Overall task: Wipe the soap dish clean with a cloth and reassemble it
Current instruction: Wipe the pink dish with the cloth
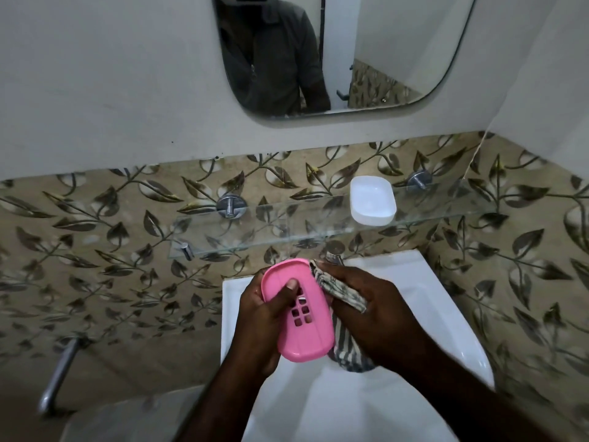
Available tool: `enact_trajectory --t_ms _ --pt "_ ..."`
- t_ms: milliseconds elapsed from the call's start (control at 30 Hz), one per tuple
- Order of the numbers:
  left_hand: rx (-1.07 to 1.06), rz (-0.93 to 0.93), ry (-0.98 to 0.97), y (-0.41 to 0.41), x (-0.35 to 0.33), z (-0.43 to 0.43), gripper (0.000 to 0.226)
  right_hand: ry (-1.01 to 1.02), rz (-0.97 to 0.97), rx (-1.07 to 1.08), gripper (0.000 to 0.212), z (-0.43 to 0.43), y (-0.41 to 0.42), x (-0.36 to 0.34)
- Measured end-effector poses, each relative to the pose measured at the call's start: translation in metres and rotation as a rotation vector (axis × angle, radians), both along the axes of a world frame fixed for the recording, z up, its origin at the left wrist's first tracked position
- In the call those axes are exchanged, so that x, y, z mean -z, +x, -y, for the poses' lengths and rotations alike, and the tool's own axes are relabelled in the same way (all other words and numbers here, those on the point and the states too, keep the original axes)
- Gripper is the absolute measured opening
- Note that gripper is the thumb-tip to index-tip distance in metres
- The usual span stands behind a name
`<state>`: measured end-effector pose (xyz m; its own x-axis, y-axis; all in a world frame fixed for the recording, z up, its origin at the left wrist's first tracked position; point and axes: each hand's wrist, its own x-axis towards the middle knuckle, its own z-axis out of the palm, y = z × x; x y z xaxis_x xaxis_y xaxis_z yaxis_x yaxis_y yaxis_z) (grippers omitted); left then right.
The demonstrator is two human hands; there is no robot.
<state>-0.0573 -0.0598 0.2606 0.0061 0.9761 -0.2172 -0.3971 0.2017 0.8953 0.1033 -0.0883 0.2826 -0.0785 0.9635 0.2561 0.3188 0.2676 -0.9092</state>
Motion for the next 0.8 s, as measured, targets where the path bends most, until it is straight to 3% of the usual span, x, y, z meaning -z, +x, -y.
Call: enact_trajectory --t_ms 167,300,500,800 --pt "-0.034 0.046 -0.062 -0.009 0.000 -0.004 0.038 0.130 0.232 -0.070 0.042 0.019 -0.002 0.015" --pt "0.029 -0.085 -0.008 -0.007 -0.004 -0.002 0.027 0.108 0.267 0.002 0.048 0.011 -0.004 0.010" --pt "-0.027 -0.297 0.134 0.006 -0.018 0.012 0.029 0.277 0.324 0.136 0.023 -0.011 -0.007 -0.004" --pt "-0.264 -0.378 0.191 0.008 -0.026 0.023 0.027 0.060 0.224 0.084 0.010 0.022 -0.013 0.013"
